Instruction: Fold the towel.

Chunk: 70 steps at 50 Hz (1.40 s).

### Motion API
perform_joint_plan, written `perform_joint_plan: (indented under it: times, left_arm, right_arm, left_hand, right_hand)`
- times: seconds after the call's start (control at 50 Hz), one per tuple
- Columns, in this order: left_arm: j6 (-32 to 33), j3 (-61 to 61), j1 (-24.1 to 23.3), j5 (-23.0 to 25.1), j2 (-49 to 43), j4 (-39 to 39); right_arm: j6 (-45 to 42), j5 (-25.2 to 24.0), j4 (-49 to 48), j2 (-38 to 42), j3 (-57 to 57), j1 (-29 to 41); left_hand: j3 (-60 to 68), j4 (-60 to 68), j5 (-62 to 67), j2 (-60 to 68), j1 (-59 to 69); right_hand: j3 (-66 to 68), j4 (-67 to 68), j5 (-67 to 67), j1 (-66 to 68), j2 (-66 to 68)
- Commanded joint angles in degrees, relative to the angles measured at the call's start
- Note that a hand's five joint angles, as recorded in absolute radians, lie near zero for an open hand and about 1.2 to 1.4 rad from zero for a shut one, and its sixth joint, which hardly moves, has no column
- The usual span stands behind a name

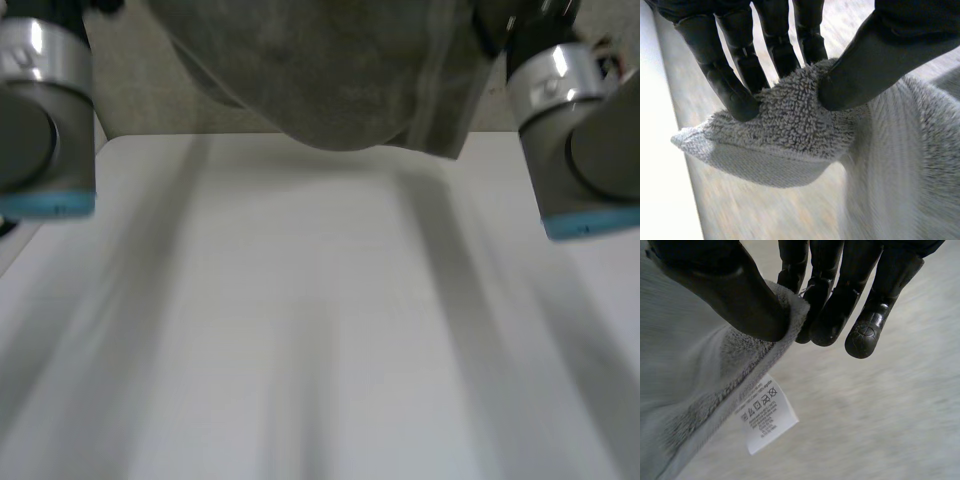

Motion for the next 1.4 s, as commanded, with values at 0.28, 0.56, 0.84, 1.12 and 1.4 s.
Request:
perform_joint_plan:
  times: [0.28, 0.56, 0.84, 1.12, 1.4]
  left_arm:
    - [4.95, -45.84, 3.32, 14.25, -2.05, 18.84]
    - [17.70, -57.53, 5.78, 17.59, 12.52, 17.71]
    - [3.46, -45.15, 3.94, 16.63, 17.58, -5.56]
    - [3.63, -32.93, 1.83, -4.89, 1.30, -20.26]
    - [3.46, -30.81, 2.09, -6.58, -4.86, -22.55]
  right_arm:
    - [0.28, -16.83, 13.59, -3.66, 35.65, -9.09]
    - [0.27, -16.57, 12.36, -9.82, 44.90, -15.78]
    - [2.46, -16.57, 8.84, -8.94, 46.66, -15.69]
    - [2.47, -16.48, 8.49, -7.45, 46.84, -15.78]
    - [2.38, -16.48, 8.49, -6.04, 46.93, -15.34]
  left_hand:
    - [-8.77, -6.78, -14.63, -5.69, -3.28]
    - [-60.69, -58.70, -66.55, -57.61, -55.20]
    - [-63.76, -61.76, -69.62, -60.68, -58.27]
    - [-58.05, -56.05, -63.90, -54.97, -52.55]
    - [-51.14, -49.14, -57.00, -48.06, -45.65]
  right_hand:
    - [3.67, 3.37, 3.09, 3.12, 4.64]
    - [3.67, 3.37, 3.09, 3.12, 4.64]
    - [3.67, 3.37, 3.09, 3.12, 4.64]
    - [3.67, 3.37, 3.09, 3.12, 4.64]
    - [3.67, 3.37, 3.09, 3.12, 4.64]
